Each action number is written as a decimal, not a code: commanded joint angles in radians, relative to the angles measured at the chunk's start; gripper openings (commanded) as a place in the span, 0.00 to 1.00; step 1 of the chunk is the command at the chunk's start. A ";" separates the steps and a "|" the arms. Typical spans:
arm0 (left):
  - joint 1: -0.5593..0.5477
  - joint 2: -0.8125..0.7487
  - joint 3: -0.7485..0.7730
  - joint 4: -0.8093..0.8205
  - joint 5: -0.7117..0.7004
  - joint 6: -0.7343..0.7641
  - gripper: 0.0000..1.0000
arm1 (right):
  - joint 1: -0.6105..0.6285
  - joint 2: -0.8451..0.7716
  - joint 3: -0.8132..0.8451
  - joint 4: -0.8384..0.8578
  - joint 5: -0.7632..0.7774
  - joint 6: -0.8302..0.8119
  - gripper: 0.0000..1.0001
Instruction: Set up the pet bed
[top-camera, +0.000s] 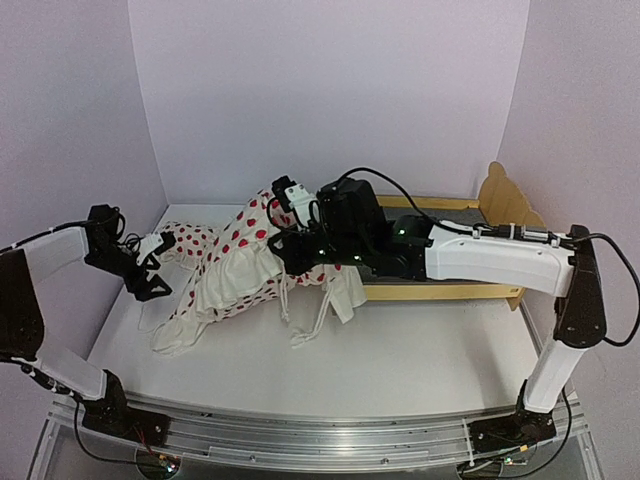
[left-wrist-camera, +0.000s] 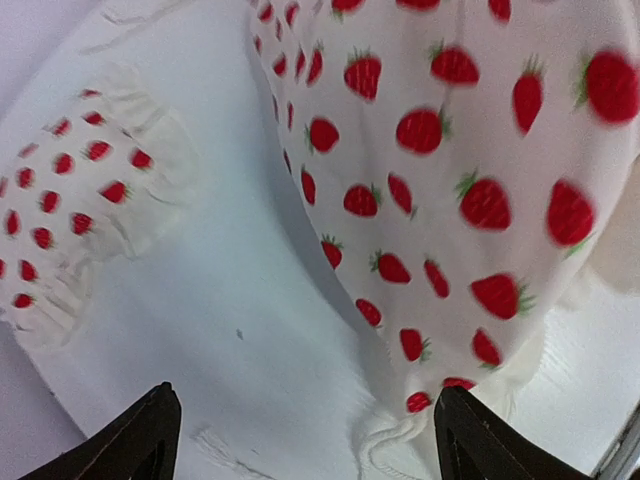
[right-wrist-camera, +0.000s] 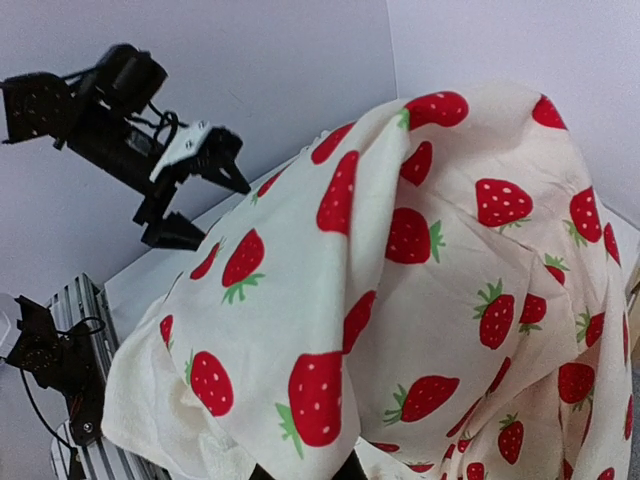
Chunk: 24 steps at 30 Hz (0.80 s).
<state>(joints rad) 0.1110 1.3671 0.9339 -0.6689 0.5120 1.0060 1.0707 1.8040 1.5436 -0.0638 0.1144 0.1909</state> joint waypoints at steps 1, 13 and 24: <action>0.002 0.031 -0.094 -0.089 -0.032 0.383 0.93 | -0.017 -0.064 -0.003 -0.044 -0.039 0.067 0.00; -0.143 -0.012 -0.251 -0.127 0.056 0.316 0.92 | -0.046 -0.062 0.018 -0.117 -0.024 0.153 0.00; -0.190 -0.030 -0.211 0.129 -0.012 0.049 0.00 | -0.080 -0.020 0.125 -0.247 -0.063 0.232 0.00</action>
<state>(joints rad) -0.0788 1.3486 0.6207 -0.6682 0.5182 1.2142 1.0160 1.7892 1.5623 -0.2444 0.0769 0.3603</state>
